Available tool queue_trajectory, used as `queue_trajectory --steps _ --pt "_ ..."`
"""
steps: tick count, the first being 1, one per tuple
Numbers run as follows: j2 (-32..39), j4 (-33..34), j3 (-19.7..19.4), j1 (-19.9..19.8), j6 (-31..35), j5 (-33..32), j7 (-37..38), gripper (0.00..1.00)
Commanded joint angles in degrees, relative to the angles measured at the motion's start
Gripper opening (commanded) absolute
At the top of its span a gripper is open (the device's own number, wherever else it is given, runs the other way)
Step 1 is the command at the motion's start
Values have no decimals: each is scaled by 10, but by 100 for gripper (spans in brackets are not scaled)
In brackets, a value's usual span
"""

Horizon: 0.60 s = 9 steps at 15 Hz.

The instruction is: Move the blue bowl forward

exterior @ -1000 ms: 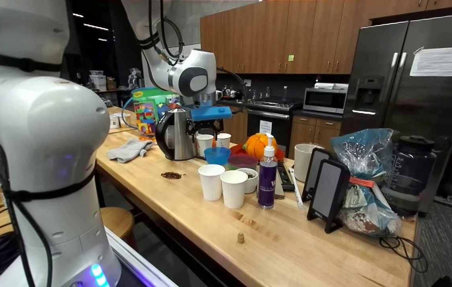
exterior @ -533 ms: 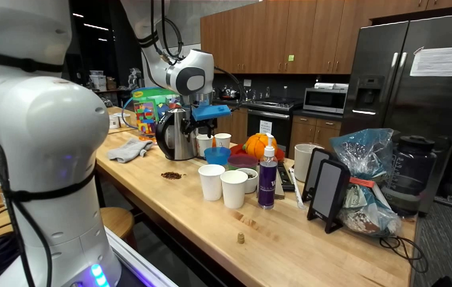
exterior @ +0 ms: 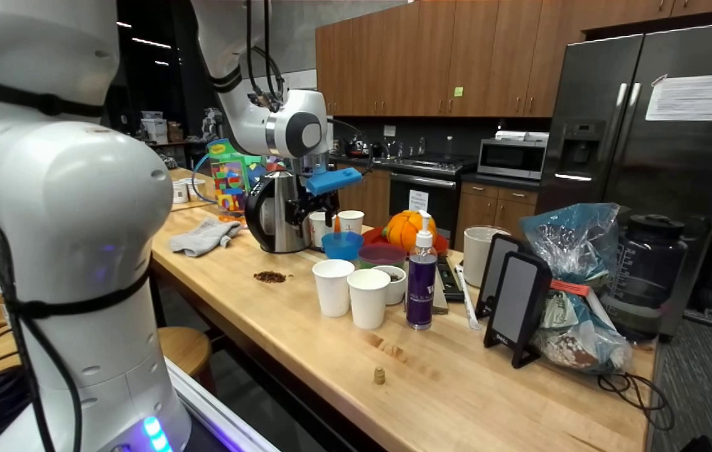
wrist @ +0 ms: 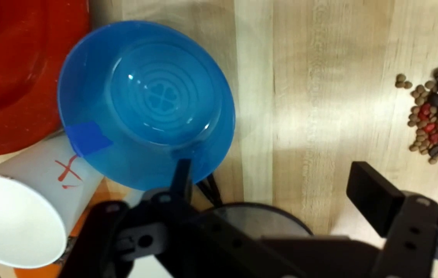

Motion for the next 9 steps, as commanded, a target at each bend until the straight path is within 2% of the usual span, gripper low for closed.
queue_trajectory --steps 1,4,9 --pt "14 5 -12 7 9 -94 67 100" --pt "27 11 -7 3 -3 -128 99 100" --pt "48 13 -9 -6 2 -136 120 100"
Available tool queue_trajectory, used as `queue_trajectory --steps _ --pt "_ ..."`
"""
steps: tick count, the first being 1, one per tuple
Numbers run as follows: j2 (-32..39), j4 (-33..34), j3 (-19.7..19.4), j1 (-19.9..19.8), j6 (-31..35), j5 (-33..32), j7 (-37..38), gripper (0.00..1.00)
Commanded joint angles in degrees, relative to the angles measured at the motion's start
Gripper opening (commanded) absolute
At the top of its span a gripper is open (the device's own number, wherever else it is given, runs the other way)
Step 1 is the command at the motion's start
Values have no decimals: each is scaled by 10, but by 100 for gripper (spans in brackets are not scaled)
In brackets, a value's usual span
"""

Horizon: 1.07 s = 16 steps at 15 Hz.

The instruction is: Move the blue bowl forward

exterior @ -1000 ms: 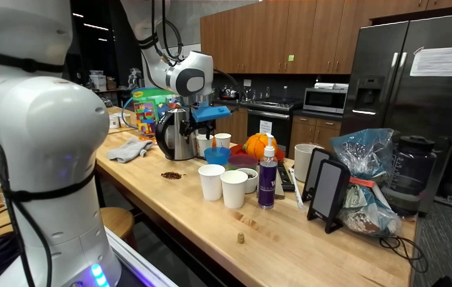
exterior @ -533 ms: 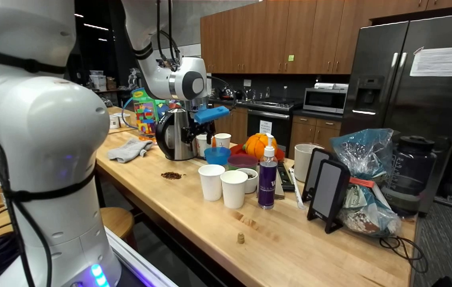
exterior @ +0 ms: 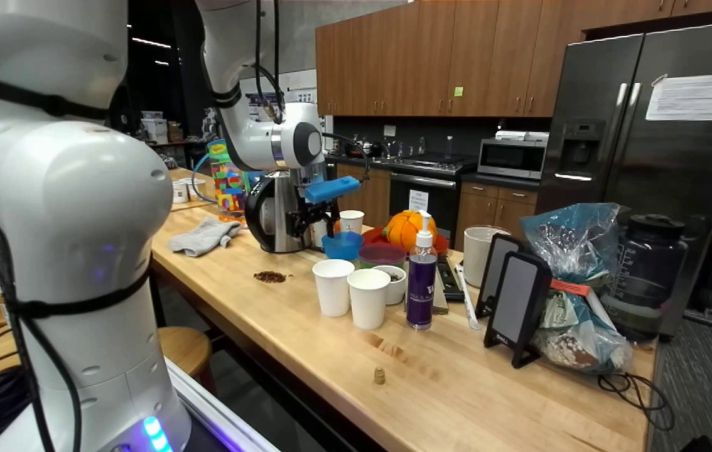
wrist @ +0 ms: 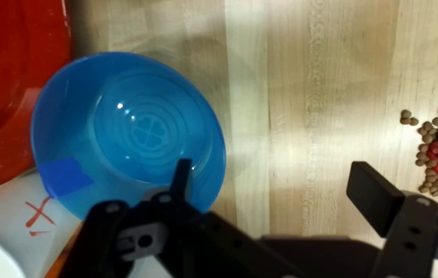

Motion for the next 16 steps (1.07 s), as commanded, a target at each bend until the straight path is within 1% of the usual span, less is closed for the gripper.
queue_trajectory --steps 1,10,14,16 --pt "18 11 -8 -7 2 -16 25 100" --pt "54 32 -6 -30 13 4 40 100" --pt "60 33 8 -46 17 32 33 100" --pt "55 27 27 -59 20 67 16 100"
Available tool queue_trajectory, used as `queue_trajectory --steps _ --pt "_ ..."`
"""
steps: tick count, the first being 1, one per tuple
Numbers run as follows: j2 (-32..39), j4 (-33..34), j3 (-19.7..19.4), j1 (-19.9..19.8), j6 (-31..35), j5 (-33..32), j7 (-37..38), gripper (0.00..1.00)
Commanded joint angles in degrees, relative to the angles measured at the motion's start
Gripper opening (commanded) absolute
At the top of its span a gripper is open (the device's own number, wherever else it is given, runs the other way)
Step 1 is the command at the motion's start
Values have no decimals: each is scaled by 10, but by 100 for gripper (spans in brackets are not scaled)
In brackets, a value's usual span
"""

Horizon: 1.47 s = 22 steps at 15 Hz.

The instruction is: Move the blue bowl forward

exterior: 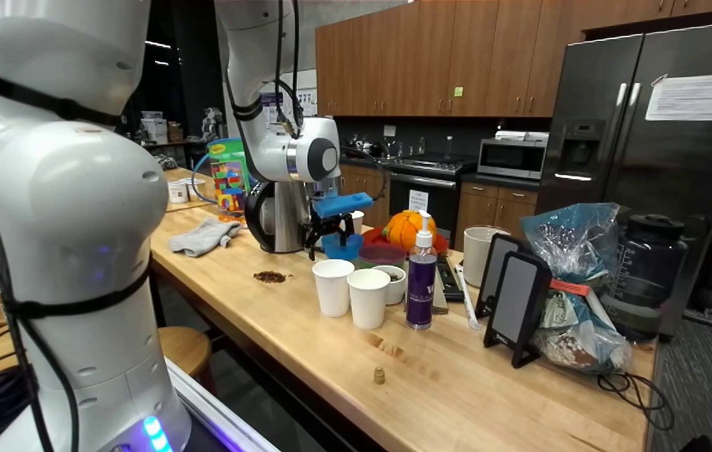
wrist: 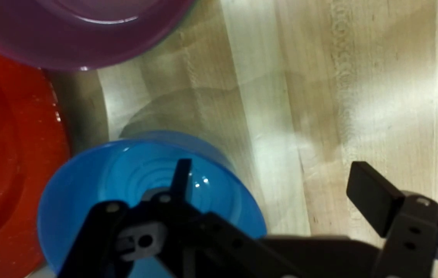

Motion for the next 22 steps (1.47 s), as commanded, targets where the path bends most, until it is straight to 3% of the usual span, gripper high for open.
queue_trajectory --steps 1,6,15,22 --pt "-6 -6 40 -31 9 61 -33 100" --pt "-35 -16 83 -44 -8 141 -83 100" --pt "-47 -35 77 -36 -15 173 -91 100" --pt "-58 -65 73 -51 -16 202 -96 100"
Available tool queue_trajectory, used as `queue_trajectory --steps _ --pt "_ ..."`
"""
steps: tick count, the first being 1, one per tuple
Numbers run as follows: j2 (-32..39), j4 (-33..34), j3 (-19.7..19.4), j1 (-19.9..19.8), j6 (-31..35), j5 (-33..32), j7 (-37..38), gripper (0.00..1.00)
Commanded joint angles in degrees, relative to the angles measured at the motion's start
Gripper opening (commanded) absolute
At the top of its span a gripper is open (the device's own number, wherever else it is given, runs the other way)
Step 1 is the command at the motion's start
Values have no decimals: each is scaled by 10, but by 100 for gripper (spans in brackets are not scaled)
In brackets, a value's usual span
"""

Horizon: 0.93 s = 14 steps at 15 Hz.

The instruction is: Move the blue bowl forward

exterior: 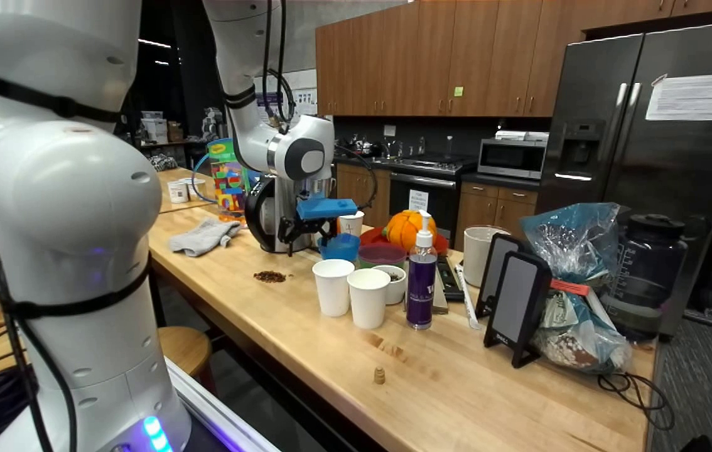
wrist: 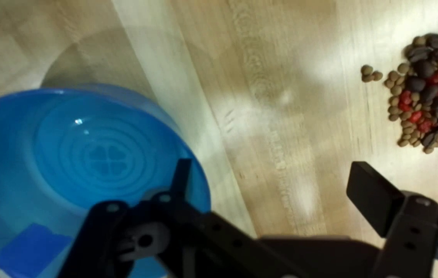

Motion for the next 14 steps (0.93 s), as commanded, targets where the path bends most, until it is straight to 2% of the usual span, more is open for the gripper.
queue_trajectory --steps 1,6,14 --pt "-35 -33 1 -16 -9 31 -22 100" --pt "-66 -68 -7 -21 -16 60 -34 100" --pt "-113 -123 -40 -7 -41 84 -46 100"
